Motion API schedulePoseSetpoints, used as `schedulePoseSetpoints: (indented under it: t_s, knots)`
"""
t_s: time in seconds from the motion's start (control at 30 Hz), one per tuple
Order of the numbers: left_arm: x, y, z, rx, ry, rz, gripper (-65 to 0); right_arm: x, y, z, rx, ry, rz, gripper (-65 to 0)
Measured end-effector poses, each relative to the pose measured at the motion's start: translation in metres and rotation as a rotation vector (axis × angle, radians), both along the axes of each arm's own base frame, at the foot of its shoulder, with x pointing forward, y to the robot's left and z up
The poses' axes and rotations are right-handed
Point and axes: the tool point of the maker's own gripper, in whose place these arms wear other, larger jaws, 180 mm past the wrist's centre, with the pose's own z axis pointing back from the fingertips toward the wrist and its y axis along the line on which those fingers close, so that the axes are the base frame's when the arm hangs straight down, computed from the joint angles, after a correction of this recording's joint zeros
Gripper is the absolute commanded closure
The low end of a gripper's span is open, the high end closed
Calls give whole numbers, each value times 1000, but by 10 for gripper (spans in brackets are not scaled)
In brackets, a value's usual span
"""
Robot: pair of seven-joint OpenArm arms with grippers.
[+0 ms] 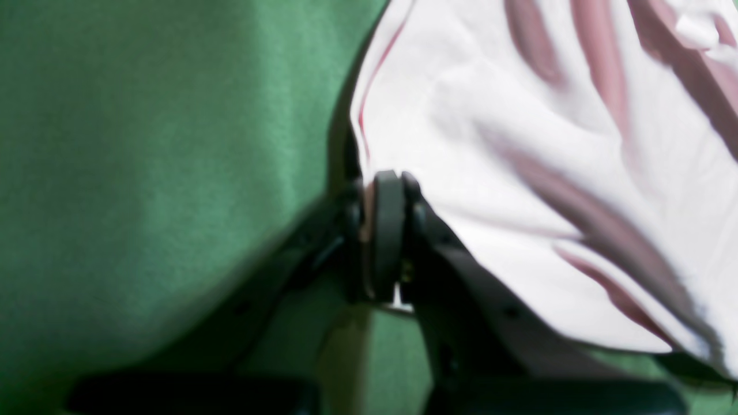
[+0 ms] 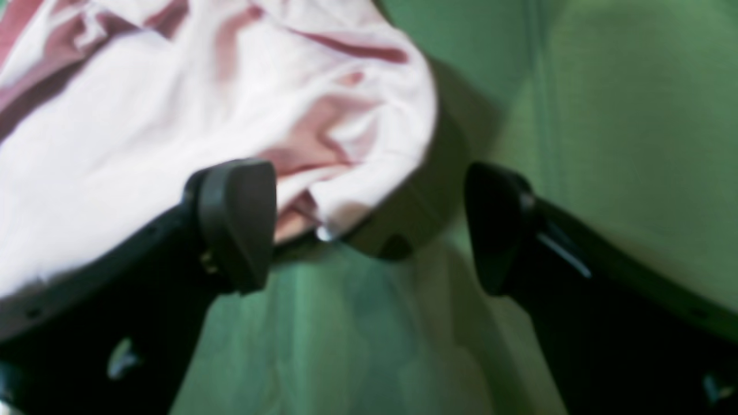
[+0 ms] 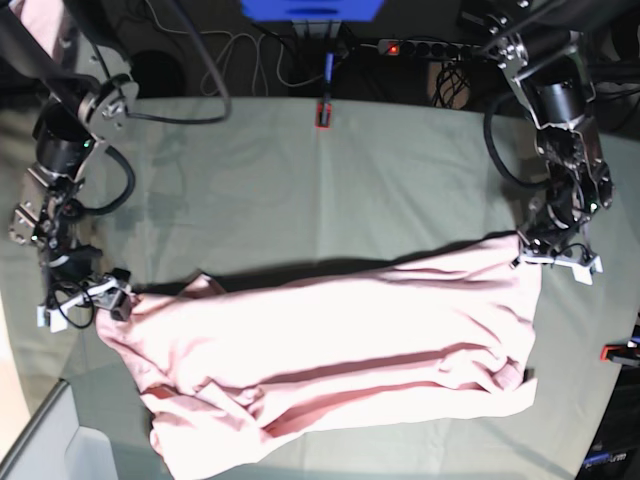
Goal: Layout the t-shirt on the table in an organized manner, then fold the t-shirt properly
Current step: 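Lower the shirt onto the table and hold its corners with both grippers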
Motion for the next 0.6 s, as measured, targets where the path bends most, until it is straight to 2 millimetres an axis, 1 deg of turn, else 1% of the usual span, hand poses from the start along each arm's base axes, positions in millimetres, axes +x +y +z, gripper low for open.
schedulePoseSetpoints:
  t_s: [0.17,0.23,0.3,0.4,0.5,0.53,0.6]
  knots:
    - [0,0,0,0,0,0,-1,1,15,-15,62,15,2,-511]
    - [0,0,0,0,0,1,-1,6,21,-17,89,5,-1,-511]
    - [0,1,0,0,0,2,-1,8,22,-16,93,-10,-4,-510]
    - [0,1,0,0,0,2,-1,5,14,-15,83,-14,-14,-500]
    - [0,1,0,0,0,3,-1,4,12,-15,79,-14,-18,-441]
    - [0,1,0,0,0,3,-1,5,12,-15,80,-14,-17,-413]
    - [0,1,0,0,0,3,-1,5,13,-15,81,-16,-17,-332]
